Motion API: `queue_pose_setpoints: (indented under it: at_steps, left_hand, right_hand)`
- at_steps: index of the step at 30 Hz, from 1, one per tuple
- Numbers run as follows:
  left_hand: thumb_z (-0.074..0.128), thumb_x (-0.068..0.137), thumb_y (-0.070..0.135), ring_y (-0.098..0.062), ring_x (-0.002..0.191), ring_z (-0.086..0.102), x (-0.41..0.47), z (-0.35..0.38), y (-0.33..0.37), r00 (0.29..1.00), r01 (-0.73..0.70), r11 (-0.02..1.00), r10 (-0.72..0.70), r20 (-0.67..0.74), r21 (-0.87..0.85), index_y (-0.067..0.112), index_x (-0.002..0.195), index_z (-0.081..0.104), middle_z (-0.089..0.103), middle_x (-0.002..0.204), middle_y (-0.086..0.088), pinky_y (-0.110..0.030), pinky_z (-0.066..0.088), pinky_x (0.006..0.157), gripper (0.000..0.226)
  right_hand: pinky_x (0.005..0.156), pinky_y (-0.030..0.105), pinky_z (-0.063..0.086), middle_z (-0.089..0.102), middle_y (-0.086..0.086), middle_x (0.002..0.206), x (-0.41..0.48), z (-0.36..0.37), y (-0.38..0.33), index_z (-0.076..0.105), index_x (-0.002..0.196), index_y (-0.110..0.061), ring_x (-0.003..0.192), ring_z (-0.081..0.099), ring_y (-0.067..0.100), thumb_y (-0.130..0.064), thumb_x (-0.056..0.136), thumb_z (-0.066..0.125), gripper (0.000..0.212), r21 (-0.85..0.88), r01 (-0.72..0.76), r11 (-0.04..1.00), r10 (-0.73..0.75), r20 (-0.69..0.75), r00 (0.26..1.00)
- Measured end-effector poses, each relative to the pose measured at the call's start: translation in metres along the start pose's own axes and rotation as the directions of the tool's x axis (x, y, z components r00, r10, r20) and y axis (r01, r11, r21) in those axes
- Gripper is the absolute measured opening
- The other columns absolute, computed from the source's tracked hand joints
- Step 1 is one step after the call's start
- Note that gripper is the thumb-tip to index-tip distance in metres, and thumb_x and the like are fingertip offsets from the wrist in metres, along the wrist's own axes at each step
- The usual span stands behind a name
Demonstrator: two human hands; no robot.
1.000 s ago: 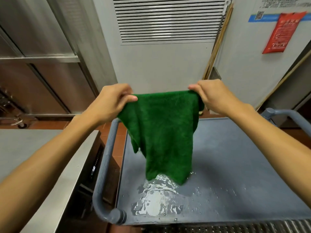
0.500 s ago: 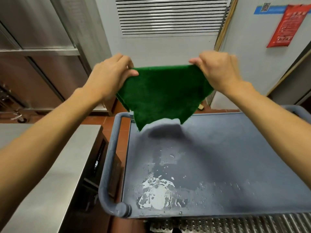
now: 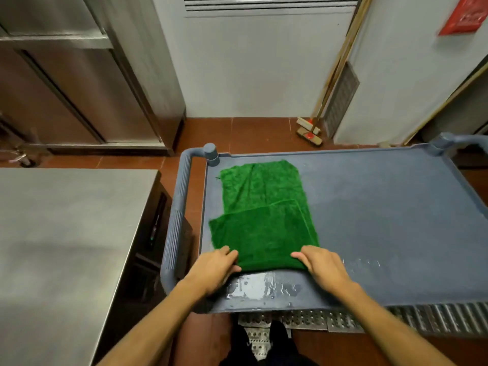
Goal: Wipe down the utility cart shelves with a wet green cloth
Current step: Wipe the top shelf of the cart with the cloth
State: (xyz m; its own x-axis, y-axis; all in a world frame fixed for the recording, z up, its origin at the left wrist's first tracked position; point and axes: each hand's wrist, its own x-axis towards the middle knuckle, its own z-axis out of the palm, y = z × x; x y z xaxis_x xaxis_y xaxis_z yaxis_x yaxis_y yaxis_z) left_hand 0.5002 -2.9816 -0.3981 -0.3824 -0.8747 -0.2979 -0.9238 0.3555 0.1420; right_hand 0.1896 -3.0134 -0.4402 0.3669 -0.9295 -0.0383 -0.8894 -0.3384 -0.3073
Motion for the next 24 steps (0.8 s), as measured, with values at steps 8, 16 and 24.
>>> queue_pose_setpoints:
  at_steps: [8, 16, 24]
  left_hand:
    - [0.042, 0.094, 0.042, -0.028, 0.081, 0.056, -0.014, 0.036, 0.027, 0.999, 0.027, 1.000, -0.027, -0.042, -0.016, 0.015, 0.085, 0.055, 0.054, 0.090, -0.007, -0.040, 0.051, 0.063, 0.032]
    - [0.032, 0.090, 0.045, -0.031, 0.093, 0.057, -0.018, 0.044, 0.034, 0.999, -0.013, 1.000, 0.013, 0.041, -0.001, 0.014, 0.093, 0.062, 0.058, 0.099, -0.009, -0.044, 0.048, 0.080, 0.044]
    - [0.047, 0.094, 0.040, -0.025, 0.076, 0.053, -0.036, 0.060, 0.034, 0.983, -0.039, 0.998, 0.031, -0.180, -0.041, 0.019, 0.082, 0.052, 0.053, 0.083, -0.002, -0.038, 0.050, 0.074, 0.024]
  right_hand:
    - [0.065, 0.036, 0.043, 0.055, 0.000, 0.078, -0.021, 0.022, -0.013, 0.055, 0.073, -0.018, 0.078, 0.059, 0.025, -0.076, 0.085, -0.008, 0.086, -0.053, -0.140, 0.989, 0.145, 0.089, 0.985]
    - [0.065, 0.032, 0.037, 0.048, 0.000, 0.078, -0.025, 0.016, -0.019, 0.041, 0.067, -0.022, 0.081, 0.059, 0.026, -0.050, 0.103, 0.030, 0.048, -0.110, -0.193, 0.975, 0.218, 0.302, 0.928]
    - [0.068, 0.032, 0.038, 0.046, -0.003, 0.080, -0.033, 0.015, -0.023, 0.045, 0.068, -0.021, 0.082, 0.058, 0.024, -0.058, 0.100, 0.025, 0.052, -0.083, -0.128, 0.988, 0.147, 0.295, 0.944]
